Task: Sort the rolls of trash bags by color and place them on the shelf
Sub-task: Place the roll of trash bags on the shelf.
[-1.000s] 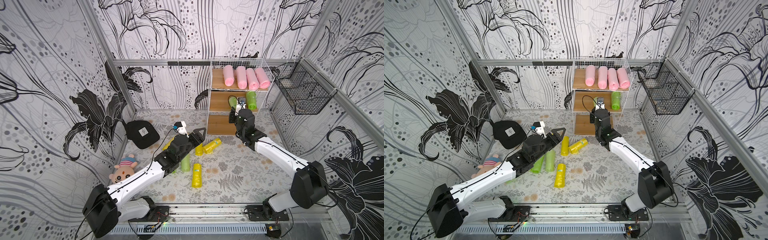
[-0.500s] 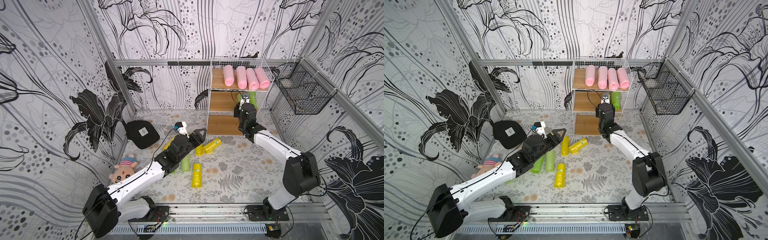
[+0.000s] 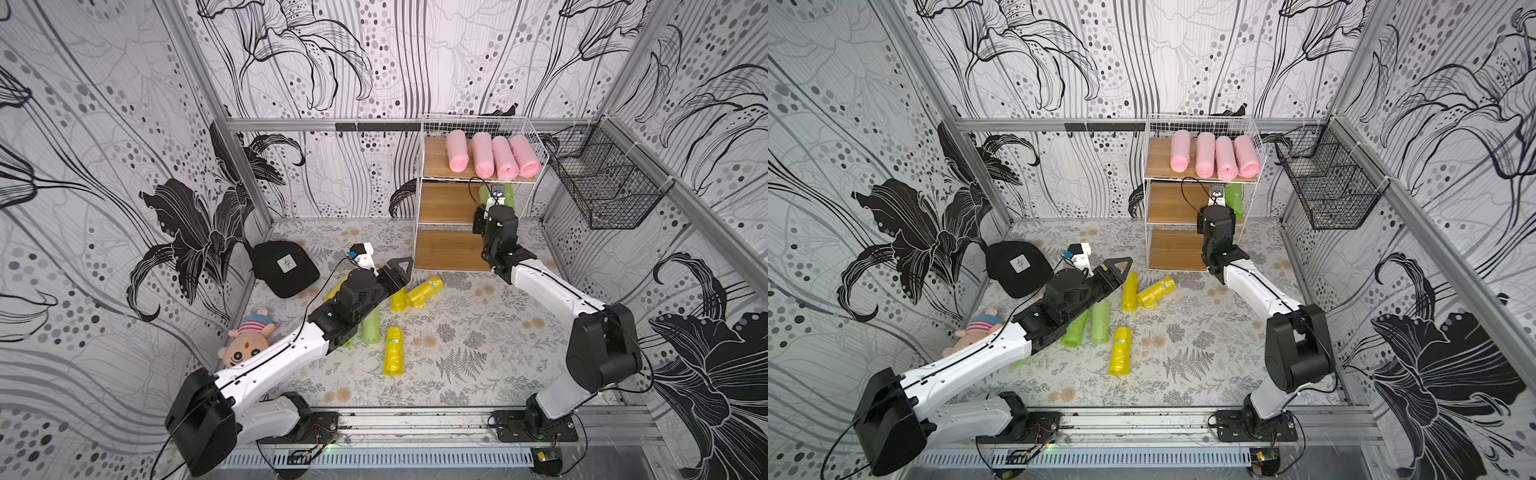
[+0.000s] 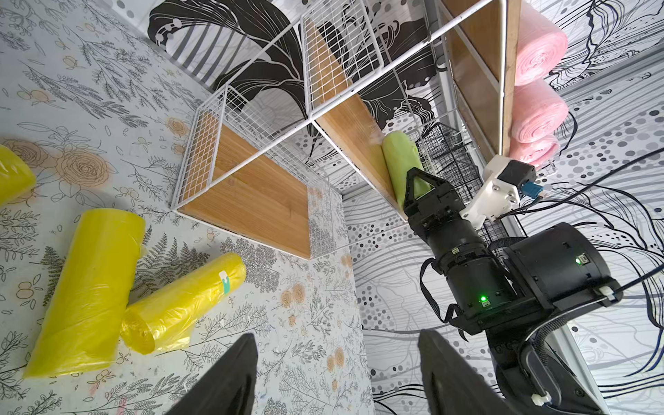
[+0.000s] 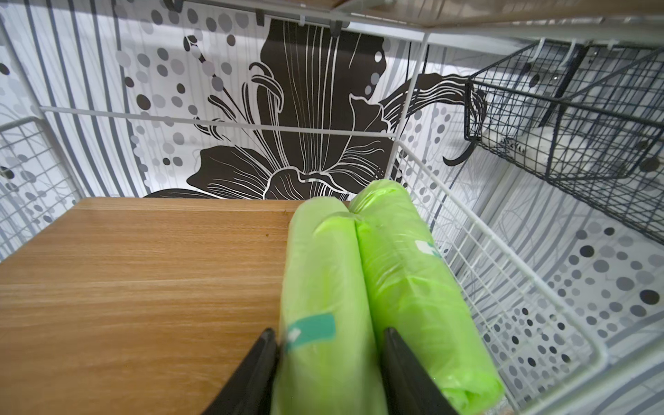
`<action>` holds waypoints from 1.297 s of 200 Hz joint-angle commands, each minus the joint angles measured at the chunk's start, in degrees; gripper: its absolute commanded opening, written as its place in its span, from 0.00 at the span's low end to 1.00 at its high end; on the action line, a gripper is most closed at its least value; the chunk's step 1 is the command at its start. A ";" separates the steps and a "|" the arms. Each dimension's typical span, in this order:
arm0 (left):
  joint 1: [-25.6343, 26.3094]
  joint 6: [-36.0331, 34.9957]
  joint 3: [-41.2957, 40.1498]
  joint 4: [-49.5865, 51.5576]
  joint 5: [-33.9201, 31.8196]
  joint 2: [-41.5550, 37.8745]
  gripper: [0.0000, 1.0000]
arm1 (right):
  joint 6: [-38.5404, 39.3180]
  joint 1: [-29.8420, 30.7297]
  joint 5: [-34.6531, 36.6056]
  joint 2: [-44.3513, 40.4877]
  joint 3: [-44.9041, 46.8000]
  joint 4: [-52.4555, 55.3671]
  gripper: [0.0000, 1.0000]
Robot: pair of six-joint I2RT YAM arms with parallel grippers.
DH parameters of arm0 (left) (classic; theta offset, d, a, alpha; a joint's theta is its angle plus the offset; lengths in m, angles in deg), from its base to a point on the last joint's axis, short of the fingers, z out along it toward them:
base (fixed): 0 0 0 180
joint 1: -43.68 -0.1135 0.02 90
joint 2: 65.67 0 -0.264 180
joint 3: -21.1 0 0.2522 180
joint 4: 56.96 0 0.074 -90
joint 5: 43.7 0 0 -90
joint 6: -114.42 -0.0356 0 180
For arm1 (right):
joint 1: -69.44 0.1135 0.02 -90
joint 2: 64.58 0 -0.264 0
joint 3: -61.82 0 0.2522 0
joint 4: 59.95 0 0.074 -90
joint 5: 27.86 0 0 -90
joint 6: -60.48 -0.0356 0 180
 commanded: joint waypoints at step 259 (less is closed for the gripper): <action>-10.51 -20.15 -1.21 34.15 0.75 6.41 0.74 | -16.22 7.63 -18.32 -34.81 15.74 37.32 0.78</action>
